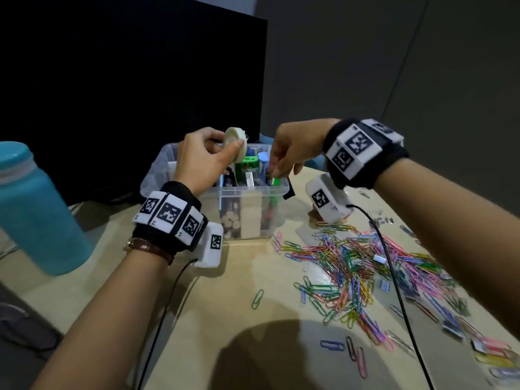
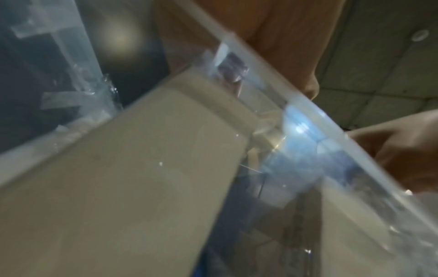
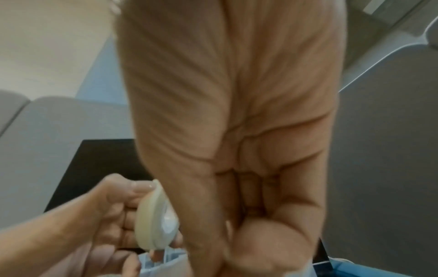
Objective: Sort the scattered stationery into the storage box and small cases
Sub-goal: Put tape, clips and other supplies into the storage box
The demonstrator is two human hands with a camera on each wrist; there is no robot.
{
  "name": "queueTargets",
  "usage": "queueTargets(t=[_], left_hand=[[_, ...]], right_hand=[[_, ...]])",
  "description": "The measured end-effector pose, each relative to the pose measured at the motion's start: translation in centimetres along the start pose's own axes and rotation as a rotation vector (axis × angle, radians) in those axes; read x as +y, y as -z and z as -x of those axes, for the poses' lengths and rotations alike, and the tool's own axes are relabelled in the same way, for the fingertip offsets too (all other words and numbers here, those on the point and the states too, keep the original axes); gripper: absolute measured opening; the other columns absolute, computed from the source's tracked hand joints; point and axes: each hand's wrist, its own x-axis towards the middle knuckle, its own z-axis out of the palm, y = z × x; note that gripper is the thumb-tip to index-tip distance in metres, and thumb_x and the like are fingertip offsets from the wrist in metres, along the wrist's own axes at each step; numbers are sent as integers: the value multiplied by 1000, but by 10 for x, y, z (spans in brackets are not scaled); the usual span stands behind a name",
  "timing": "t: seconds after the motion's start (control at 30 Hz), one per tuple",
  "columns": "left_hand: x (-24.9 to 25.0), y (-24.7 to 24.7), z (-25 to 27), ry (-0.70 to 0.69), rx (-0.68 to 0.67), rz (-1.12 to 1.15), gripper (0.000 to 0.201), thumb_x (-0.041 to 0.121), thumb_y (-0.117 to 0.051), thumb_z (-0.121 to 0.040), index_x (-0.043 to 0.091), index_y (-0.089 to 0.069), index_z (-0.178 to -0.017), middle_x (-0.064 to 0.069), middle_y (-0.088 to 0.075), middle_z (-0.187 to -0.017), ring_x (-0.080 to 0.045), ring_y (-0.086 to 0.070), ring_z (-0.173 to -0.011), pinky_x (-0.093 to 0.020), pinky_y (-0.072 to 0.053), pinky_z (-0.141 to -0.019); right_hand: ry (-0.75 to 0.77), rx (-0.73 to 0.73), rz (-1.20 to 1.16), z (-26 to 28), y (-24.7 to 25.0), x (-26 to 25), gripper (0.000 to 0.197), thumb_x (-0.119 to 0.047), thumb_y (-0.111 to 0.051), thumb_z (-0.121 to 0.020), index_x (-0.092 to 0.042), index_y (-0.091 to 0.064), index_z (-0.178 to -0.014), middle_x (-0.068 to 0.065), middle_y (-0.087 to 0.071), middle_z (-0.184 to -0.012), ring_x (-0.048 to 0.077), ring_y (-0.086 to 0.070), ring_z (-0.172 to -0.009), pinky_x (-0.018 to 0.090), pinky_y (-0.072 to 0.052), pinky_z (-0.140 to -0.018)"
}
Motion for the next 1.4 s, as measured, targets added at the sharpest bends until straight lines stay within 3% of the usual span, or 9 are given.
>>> queueTargets(t=[0.17,0.27,0.37,0.53,0.63,0.73,0.93,1.27,1.4], left_hand=[[-6,3,-4,33,34,119,28,30,-68,-88,8,-63,-105,-4,-63,-75,-6,-62,-67,-18,-52,-52],[-7,3,-5,34,33,141,26,30,-69,-88,12,-61,-105,-2,-62,-76,-5,-62,-67,-17,-51,-52],[-7,4,-5,32,48,149,26,32,-69,-88,14,-60,-104,-3,-62,-76,-8,-62,-69,-19,-52,-52],[-9,5,-4,10,47,140,27,31,-68,-88,13,-60,-106,-9,-63,-81,-12,-63,-72,-19,-53,-52],[-8,5,-3,2,48,127,30,32,-68,-88,11,-60,-108,-11,-64,-85,-15,-64,-75,-19,-54,-52],[-8,6,-3,-2,50,107,32,34,-68,-88,11,-60,-110,-10,-65,-87,-15,-65,-76,-19,-54,-52],[-8,5,-3,18,61,92,28,35,-68,-87,16,-59,-105,1,-62,-77,-11,-64,-72,-18,-52,-50],[-10,6,-4,23,86,88,30,33,-68,-88,11,-60,-107,3,-62,-76,-1,-61,-63,-11,-45,-44],[-10,6,-4,16,81,45,34,33,-69,-88,10,-60,-110,7,-60,-77,-1,-62,-66,-11,-46,-46]], right_hand=[[-111,-199,276,-22,10,-15,9,-24,-67,-91,-17,-72,-93,-1,-61,-86,12,-52,-74,16,-44,-59],[-125,-209,446,-26,7,-26,24,-31,-64,-93,-16,-70,-111,-1,-63,-94,9,-53,-73,13,-40,-53],[-125,-240,598,-30,-1,-36,31,-33,-63,-92,-12,-69,-115,-4,-58,-71,7,-46,-56,16,-38,-47],[-151,-136,755,-31,-10,-43,29,-27,-72,-85,-11,-68,-109,0,-58,-94,17,-52,-87,28,-41,-66],[-117,-64,781,-27,-16,-49,29,-15,-72,-85,-23,-58,-109,1,-51,-92,16,-49,-88,30,-42,-67],[-126,-41,770,-23,-11,-51,38,-19,-77,-80,-10,-65,-115,2,-58,-97,17,-55,-89,29,-46,-76],[-106,-290,749,-35,1,-51,34,-36,-67,-88,-18,-69,-117,-6,-64,-99,15,-58,-101,30,-45,-90],[-140,-249,552,-55,2,-32,19,-36,-84,-69,-27,-74,-56,-8,-71,-61,11,-69,-68,27,-51,-62],[-163,-108,491,-55,-7,-24,22,-16,-77,-79,-12,-74,-101,2,-64,-87,20,-60,-84,26,-48,-62]])
